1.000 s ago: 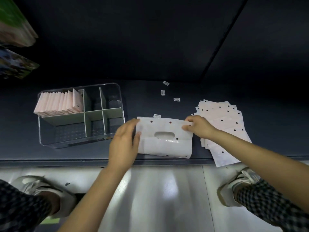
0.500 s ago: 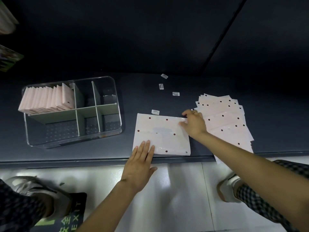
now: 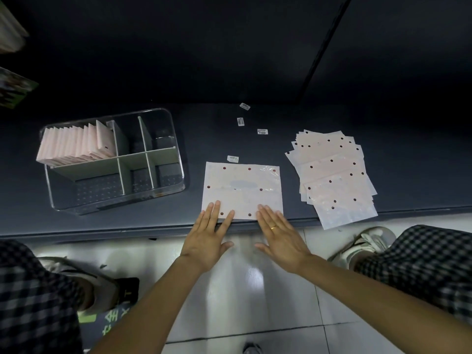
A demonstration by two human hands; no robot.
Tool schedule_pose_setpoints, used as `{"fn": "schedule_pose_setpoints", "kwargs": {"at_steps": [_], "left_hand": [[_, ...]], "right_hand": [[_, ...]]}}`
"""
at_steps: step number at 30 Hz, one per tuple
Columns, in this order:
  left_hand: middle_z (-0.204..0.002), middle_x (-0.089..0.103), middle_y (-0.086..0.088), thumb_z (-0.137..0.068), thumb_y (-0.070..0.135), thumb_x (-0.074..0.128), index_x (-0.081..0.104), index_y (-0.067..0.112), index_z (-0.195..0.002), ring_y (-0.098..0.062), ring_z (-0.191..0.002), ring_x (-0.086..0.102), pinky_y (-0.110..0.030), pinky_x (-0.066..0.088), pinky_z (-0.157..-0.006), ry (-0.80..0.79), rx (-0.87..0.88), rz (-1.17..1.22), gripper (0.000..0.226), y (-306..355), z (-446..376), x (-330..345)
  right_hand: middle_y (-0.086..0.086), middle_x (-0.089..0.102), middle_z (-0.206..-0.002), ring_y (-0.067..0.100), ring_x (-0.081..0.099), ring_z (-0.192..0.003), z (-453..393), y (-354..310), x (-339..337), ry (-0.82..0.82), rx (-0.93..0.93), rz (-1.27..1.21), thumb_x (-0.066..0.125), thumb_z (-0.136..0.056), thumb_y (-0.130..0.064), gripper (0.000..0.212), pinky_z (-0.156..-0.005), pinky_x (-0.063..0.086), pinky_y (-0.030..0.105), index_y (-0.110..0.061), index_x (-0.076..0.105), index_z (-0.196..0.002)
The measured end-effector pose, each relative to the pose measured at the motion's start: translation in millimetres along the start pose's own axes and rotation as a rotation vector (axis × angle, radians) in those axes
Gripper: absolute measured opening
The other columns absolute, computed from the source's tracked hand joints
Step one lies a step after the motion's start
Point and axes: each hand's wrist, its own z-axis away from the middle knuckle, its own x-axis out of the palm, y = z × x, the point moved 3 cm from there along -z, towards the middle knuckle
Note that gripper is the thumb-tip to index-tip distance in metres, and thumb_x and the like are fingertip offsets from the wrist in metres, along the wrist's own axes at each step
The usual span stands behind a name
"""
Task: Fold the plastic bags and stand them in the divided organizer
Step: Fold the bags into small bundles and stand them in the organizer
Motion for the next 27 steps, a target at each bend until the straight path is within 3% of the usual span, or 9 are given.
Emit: {"fn": "schedule_pose_setpoints", "kwargs": {"at_steps": [4,6,9,11,15,22,24,26,27], "left_hand": [[-0.146,-0.036,-0.015,-0.096,0.058,0.017,-0.034,0.034,-0.135,-0.028,-0.133,-0.035,-0.035,-0.017,-0.113,0.005,-0.019,-0.008,0.068,-5,4,0],[-0.149,-0.033,-0.015,-0.096,0.057,0.017,-0.033,0.036,-0.135,-0.027,-0.134,-0.034,-0.035,-0.017,-0.113,0.008,-0.027,0.005,0.067,-5,5,1],[-0.154,-0.024,-0.015,-0.097,0.056,0.018,-0.025,0.037,-0.139,-0.027,-0.141,-0.025,-0.034,-0.015,-0.114,0.035,-0.048,0.032,0.062,-4,4,0],[-0.157,-0.016,-0.015,-0.098,0.054,0.019,-0.012,0.037,-0.146,-0.027,-0.145,-0.014,-0.034,-0.012,-0.115,0.062,-0.061,0.051,0.060,-3,4,-2],[-0.158,0.003,-0.014,-0.099,0.050,0.028,0.013,0.038,-0.149,-0.028,-0.145,0.005,-0.037,0.004,-0.118,0.106,-0.079,0.111,0.054,-2,3,-6],[-0.149,0.028,-0.002,-0.096,0.049,0.041,0.037,0.033,-0.141,-0.021,-0.135,0.026,-0.032,0.022,-0.109,0.175,-0.146,0.210,0.048,-7,-6,-13],[-0.144,0.036,0.004,-0.092,0.044,0.052,0.046,0.031,-0.135,-0.017,-0.132,0.029,-0.030,0.025,-0.107,0.183,-0.139,0.330,0.045,-12,-7,-16],[-0.133,0.050,0.008,-0.086,0.035,0.066,0.057,0.028,-0.127,-0.014,-0.126,0.038,-0.026,0.031,-0.103,0.207,-0.153,0.536,0.043,-20,-6,-21],[-0.123,0.056,0.010,-0.082,0.031,0.071,0.061,0.026,-0.122,-0.014,-0.121,0.043,-0.023,0.034,-0.099,0.222,-0.178,0.651,0.041,-24,-5,-25]], "right_hand": [[0.007,0.011,-0.155,0.025,0.014,-0.144,24,28,-9,-0.008,0.073,0.016,0.020,-0.094,-0.054,0.072,-0.115,-0.006,0.032,-0.005,0.019,-0.147],[0.008,0.034,-0.149,0.025,0.035,-0.137,28,32,-17,0.059,0.094,0.015,0.018,-0.096,-0.051,0.068,-0.116,0.004,0.032,-0.005,0.040,-0.140],[0.007,0.068,-0.116,0.026,0.063,-0.110,15,31,-33,0.286,0.116,-0.054,0.058,-0.089,-0.036,0.036,-0.106,0.036,0.039,-0.007,0.071,-0.106],[0.004,0.071,-0.102,0.026,0.067,-0.096,2,23,-42,0.344,0.105,-0.146,0.078,-0.075,-0.025,0.026,-0.088,0.051,0.039,-0.009,0.072,-0.095],[0.003,0.069,-0.088,0.025,0.066,-0.078,-18,10,-45,0.341,0.018,-0.171,0.084,-0.067,-0.019,0.025,-0.067,0.056,0.030,-0.010,0.072,-0.087],[-0.004,0.068,-0.075,0.016,0.064,-0.065,-26,12,-45,0.275,-0.099,-0.006,0.085,-0.040,0.002,0.036,-0.042,0.046,0.018,-0.018,0.071,-0.067],[-0.001,0.068,-0.075,0.019,0.063,-0.066,-29,15,-46,0.242,-0.081,-0.028,0.082,-0.050,0.004,0.031,-0.042,0.047,0.022,-0.014,0.070,-0.072],[0.001,0.066,-0.083,0.023,0.062,-0.076,-32,20,-49,0.168,-0.010,-0.161,0.067,-0.083,-0.010,0.004,-0.055,0.051,0.031,-0.012,0.064,-0.085],[0.000,0.064,-0.087,0.023,0.059,-0.080,-34,25,-51,0.098,0.021,-0.243,0.054,-0.094,-0.018,0.008,-0.064,0.050,0.034,-0.013,0.060,-0.091]]}}
